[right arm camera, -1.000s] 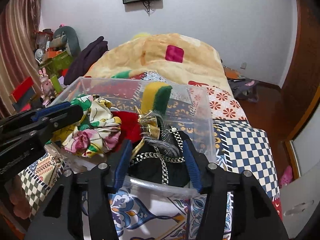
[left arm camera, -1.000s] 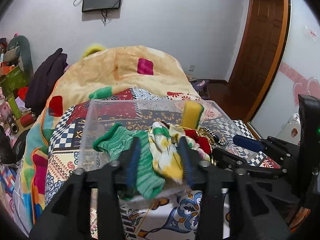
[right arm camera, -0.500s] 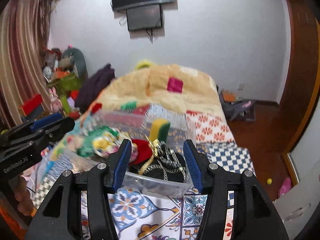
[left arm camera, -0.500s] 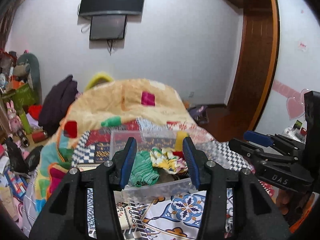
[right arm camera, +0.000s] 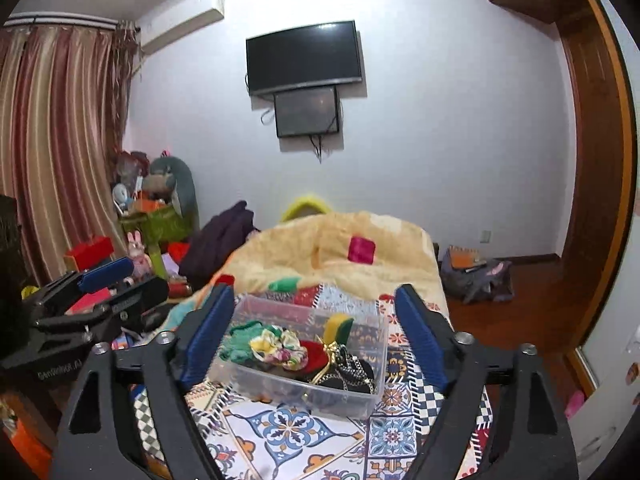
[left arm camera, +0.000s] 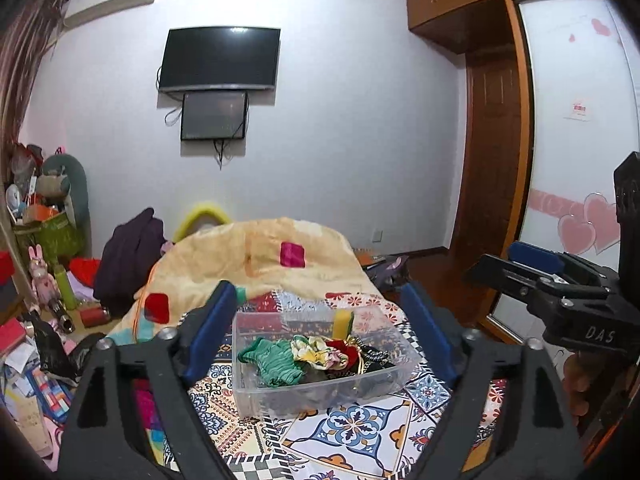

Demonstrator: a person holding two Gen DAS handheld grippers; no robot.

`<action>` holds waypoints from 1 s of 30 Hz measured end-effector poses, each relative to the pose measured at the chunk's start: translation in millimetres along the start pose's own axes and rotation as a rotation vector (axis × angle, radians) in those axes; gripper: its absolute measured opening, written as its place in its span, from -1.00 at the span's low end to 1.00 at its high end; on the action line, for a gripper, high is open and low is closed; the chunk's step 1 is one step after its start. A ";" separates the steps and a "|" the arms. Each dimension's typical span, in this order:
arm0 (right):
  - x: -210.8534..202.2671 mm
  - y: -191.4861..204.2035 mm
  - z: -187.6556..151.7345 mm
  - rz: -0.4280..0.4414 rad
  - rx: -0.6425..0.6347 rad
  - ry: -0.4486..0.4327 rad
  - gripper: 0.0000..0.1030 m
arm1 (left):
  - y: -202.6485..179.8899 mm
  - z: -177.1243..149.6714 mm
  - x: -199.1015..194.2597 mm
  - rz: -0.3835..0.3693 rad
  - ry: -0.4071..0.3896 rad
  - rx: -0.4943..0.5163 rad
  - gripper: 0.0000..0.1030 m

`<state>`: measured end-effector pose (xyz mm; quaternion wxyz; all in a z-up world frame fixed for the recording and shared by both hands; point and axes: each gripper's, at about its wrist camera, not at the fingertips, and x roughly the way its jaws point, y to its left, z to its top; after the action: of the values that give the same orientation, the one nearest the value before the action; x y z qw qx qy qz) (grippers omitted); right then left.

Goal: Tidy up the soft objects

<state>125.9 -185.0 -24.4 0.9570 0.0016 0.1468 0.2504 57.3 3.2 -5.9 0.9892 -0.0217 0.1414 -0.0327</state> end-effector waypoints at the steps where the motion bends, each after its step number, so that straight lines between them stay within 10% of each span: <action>1: -2.1 0.1 1.2 0.000 0.000 -0.006 0.69 | -1.4 0.7 -4.0 0.003 -0.008 0.002 0.83; 7: -13.6 2.5 0.6 -0.007 -0.004 -0.047 0.99 | -8.0 6.0 -19.3 0.010 -0.045 0.015 0.96; 30: -34.7 11.7 3.9 -0.021 -0.036 -0.116 1.00 | -13.1 9.8 -35.3 0.022 -0.072 0.018 1.00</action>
<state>92.5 -191.2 -10.1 0.9663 -0.0026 0.0868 0.2425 25.5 -7.0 14.0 0.9941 -0.0122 0.1057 -0.0226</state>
